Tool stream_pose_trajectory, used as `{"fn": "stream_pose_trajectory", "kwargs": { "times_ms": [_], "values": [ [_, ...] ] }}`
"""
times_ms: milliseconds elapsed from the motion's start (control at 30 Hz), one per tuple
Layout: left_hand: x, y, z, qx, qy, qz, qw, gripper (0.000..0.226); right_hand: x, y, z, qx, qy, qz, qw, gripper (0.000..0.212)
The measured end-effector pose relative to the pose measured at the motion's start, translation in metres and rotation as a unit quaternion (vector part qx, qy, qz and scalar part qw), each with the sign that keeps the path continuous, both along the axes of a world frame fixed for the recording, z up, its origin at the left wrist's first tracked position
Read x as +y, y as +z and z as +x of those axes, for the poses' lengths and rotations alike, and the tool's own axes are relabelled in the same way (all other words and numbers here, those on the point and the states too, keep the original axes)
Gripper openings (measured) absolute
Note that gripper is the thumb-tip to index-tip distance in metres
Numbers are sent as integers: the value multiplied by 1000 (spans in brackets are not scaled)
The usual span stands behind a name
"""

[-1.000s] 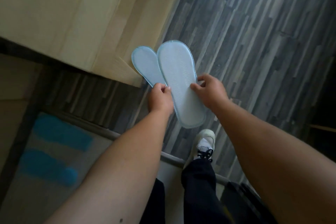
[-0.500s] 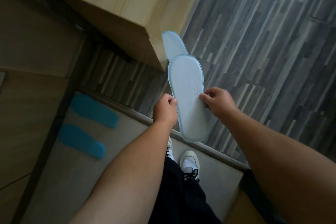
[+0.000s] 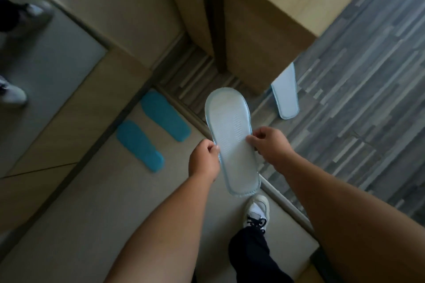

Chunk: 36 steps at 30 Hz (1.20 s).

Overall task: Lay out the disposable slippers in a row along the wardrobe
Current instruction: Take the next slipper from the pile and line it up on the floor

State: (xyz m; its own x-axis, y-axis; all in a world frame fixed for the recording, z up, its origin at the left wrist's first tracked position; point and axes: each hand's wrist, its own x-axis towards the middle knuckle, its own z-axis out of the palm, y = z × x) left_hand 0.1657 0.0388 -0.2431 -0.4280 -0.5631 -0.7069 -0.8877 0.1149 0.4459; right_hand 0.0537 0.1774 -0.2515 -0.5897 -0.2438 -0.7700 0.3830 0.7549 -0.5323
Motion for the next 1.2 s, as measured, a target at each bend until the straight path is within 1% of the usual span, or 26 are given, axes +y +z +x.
{"fn": "stream_pose_trajectory", "kwargs": {
  "times_ms": [167, 267, 333, 567, 733, 900, 1100, 1200],
  "values": [
    [-56, 4, 65, 11, 72, -6, 997, 13, -76, 9, 45, 41, 111, 10, 993, 11],
    [-90, -1, 121, 22, 105, -1, 994, 15, -120, 3, 92, 49, 134, 17, 990, 12],
    [-114, -5, 170, 28, 130, 0, 991, 17, -150, -3, 136, 48, 143, 12, 988, 12],
    [-198, -10, 379, 30, 239, -22, 970, 16, -268, -5, 324, 8, 237, -21, 971, 12],
    [-240, -6, 485, 36, 284, -49, 957, 16, -331, -5, 429, 16, 271, -17, 962, 13],
    [-264, -7, 538, 31, 304, -64, 950, 13, -362, -6, 485, 21, 286, -13, 958, 13],
    [-280, -8, 562, 30, 317, -80, 945, 15, -381, -12, 510, 12, 282, -16, 959, 11],
    [-287, -15, 564, 25, 326, -83, 941, 15, -389, -16, 513, 10, 285, -15, 958, 16]
  ]
}}
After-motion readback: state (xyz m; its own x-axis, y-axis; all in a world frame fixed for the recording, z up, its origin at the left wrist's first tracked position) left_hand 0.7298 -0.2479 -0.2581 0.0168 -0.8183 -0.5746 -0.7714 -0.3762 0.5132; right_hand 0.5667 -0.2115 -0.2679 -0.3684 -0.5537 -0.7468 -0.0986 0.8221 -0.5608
